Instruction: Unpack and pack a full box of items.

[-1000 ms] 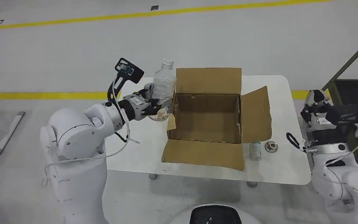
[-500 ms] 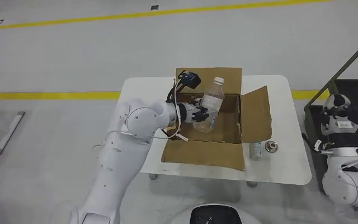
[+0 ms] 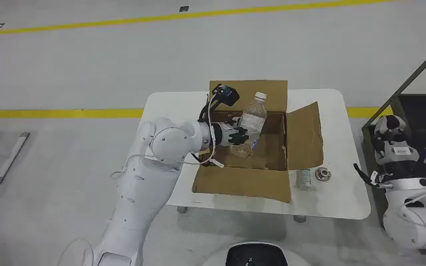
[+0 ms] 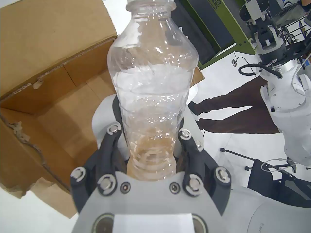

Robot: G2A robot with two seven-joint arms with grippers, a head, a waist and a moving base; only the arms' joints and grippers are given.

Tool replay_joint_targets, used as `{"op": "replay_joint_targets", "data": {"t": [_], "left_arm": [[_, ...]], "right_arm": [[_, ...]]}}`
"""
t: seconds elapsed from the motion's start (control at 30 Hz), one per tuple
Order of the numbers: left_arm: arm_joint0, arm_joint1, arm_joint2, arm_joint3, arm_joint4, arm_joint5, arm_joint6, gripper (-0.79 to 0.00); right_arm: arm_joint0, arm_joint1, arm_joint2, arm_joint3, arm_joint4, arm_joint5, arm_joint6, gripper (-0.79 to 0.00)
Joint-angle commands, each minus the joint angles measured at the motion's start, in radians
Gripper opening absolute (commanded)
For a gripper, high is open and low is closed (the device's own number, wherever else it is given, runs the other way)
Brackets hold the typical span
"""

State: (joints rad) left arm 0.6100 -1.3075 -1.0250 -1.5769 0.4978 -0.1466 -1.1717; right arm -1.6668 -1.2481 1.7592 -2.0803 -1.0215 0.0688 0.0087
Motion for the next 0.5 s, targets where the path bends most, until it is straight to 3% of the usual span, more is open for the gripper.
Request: {"op": "replay_joint_targets", "data": {"t": [0.0, 0.23, 0.47], "left_arm": [[0.005, -0.003, 0.028, 0.020, 0.040, 0.008, 0.024, -0.785], [-0.072, -0.044, 0.167, 0.186, 0.072, 0.155, 0.066, -0.785], [-0.160, -0.100, 0.234, 0.427, -0.058, 0.297, 0.106, -0.785]], "right_arm": [[0.001, -0.001, -0.003, 0.002, -0.004, -0.002, 0.000, -0.785], [0.004, -0.002, 0.000, 0.002, -0.012, -0.011, 0.009, -0.785], [0.001, -0.004, 0.005, -0.005, -0.002, -0.014, 0.015, -0.785]]}}
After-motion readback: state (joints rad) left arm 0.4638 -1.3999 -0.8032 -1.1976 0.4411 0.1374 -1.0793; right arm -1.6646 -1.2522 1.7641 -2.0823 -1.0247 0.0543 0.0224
